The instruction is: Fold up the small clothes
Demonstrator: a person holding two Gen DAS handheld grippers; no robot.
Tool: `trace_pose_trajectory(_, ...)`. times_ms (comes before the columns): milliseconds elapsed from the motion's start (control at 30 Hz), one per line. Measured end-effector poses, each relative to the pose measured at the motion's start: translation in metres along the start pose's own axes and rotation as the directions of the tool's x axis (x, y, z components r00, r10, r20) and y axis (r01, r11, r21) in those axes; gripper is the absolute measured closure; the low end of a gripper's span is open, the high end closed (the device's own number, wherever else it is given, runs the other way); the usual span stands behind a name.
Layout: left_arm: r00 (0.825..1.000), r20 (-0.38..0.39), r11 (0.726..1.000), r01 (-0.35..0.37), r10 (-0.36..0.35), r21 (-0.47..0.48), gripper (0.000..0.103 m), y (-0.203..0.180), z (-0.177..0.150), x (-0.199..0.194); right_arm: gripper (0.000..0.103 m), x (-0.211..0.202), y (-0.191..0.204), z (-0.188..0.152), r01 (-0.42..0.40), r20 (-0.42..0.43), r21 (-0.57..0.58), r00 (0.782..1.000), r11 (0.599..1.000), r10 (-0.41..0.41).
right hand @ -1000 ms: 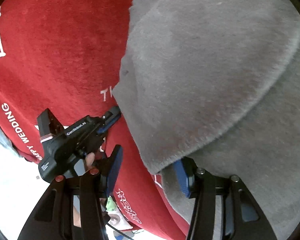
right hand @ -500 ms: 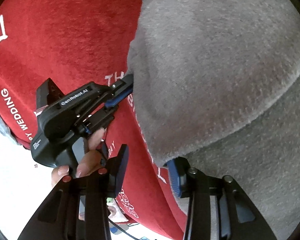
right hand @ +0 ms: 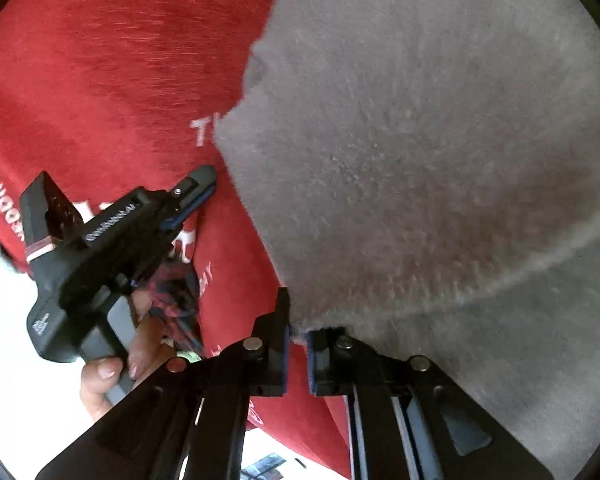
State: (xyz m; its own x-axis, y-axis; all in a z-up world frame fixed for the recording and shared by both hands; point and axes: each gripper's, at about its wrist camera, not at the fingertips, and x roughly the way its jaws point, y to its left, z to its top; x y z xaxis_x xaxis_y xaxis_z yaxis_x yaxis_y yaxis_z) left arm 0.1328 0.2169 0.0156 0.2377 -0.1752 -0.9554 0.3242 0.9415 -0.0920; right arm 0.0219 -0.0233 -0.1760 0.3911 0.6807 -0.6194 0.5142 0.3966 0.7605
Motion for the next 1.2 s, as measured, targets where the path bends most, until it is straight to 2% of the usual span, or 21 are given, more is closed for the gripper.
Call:
trace_pose_trajectory(33,1.0,0.024,1.0,0.008,-0.008,0.002,0.083,-0.003,-0.003,-0.007,0.091,-0.009,0.002,-0.004,0.014,-0.004,-0.026,1.0,1.0,-0.015)
trace_pose_trajectory(67,0.999,0.044,1.0,0.011,-0.011,0.001,0.059,-0.006,-0.005,-0.015,0.091,-0.019,0.001,-0.009,0.026,-0.006,-0.05,1.0,0.998,-0.027)
trace_pose_trajectory(100,0.998,0.056,1.0,0.009,-0.009,-0.002,0.001,-0.006,-0.006,-0.021,0.091,-0.029,0.001,-0.013,0.042,-0.006,-0.073,0.999,0.996,-0.042)
trace_pose_trajectory(133,0.996,0.085,1.0,-0.005,0.005,-0.007,0.0,-0.01,-0.008,-0.027,0.088,-0.036,0.001,-0.016,0.052,-0.003,-0.088,0.999,0.995,-0.053)
trace_pose_trajectory(167,0.995,0.095,1.0,-0.017,0.016,0.0,0.0,-0.015,-0.009,-0.03,0.081,-0.044,-0.001,-0.019,0.071,0.003,-0.106,0.997,0.992,-0.071)
trace_pose_trajectory(200,0.995,0.099,1.0,0.001,-0.002,0.014,0.0,-0.02,-0.011,-0.031,0.076,-0.054,-0.003,-0.021,0.088,0.011,-0.117,0.996,0.989,-0.088)
trace_pose_trajectory(233,0.994,0.105,1.0,0.008,-0.01,0.016,0.0,-0.027,-0.011,-0.031,0.067,-0.065,-0.007,-0.021,0.105,0.021,-0.121,0.994,0.987,-0.103)
trace_pose_trajectory(267,0.994,0.104,1.0,0.015,-0.016,0.017,0.0,-0.032,-0.012,-0.03,0.064,-0.074,-0.011,-0.023,0.125,0.033,-0.122,0.992,0.985,-0.122)
trace_pose_trajectory(433,0.999,0.039,1.0,0.021,-0.021,-0.008,0.0,-0.046,-0.014,-0.005,0.063,-0.119,-0.034,-0.022,0.198,0.083,-0.12,0.978,0.973,-0.189)
trace_pose_trajectory(533,1.0,-0.024,0.999,-0.018,0.017,-0.035,0.0,-0.051,-0.016,0.017,0.062,-0.131,-0.033,-0.013,0.236,0.117,-0.107,0.968,0.966,-0.223)
trace_pose_trajectory(667,0.998,-0.053,0.995,-0.03,0.025,-0.099,0.0,-0.039,-0.009,0.044,0.062,-0.165,-0.048,0.004,0.29,0.186,-0.073,0.944,0.954,-0.272)
trace_pose_trajectory(800,0.997,-0.065,0.988,-0.061,0.052,-0.145,0.0,-0.033,0.002,0.068,0.062,-0.206,-0.067,0.039,0.368,0.305,0.008,0.884,0.93,-0.353)
trace_pose_trajectory(867,0.993,-0.06,0.983,-0.111,0.104,-0.143,0.0,-0.04,0.005,0.081,0.062,-0.22,-0.076,0.062,0.418,0.36,0.066,0.837,0.906,-0.413)
trace_pose_trajectory(933,0.986,-0.059,0.978,-0.165,0.159,-0.128,0.0,-0.046,0.007,0.096,0.062,-0.227,-0.083,0.08,0.427,0.391,0.102,0.813,0.898,-0.431)
trace_pose_trajectory(967,0.979,-0.069,0.973,-0.199,0.192,-0.118,0.0,-0.048,0.006,0.106,0.064,-0.227,-0.086,0.088,0.428,0.394,0.115,0.809,0.896,-0.437)
trace_pose_trajectory(1000,0.968,-0.088,0.965,-0.241,0.233,-0.102,0.0,-0.049,0.004,0.119,0.071,-0.226,-0.091,0.098,0.448,0.39,0.134,0.796,0.884,-0.462)
trace_pose_trajectory(1033,0.957,-0.1,0.955,-0.282,0.273,-0.088,0.0,-0.048,0.001,0.129,0.094,-0.227,-0.094,0.104,0.491,0.387,0.144,0.771,0.859,-0.506)
trace_pose_trajectory(1067,0.962,-0.078,0.957,-0.269,0.261,-0.105,0.0,-0.044,0.0,0.132,0.095,-0.232,-0.097,0.107,0.516,0.401,0.136,0.752,0.846,-0.523)
trace_pose_trajectory(1133,0.959,-0.088,0.952,-0.278,0.268,-0.132,0.0,-0.039,0.0,0.136,0.095,-0.236,-0.091,0.11,0.59,0.427,0.117,0.696,0.799,-0.577)
trace_pose_trajectory(1200,0.953,-0.103,0.945,-0.297,0.284,-0.136,0.0,-0.033,-0.001,0.134,0.094,-0.239,-0.087,0.105,0.621,0.429,0.104,0.676,0.777,-0.599)
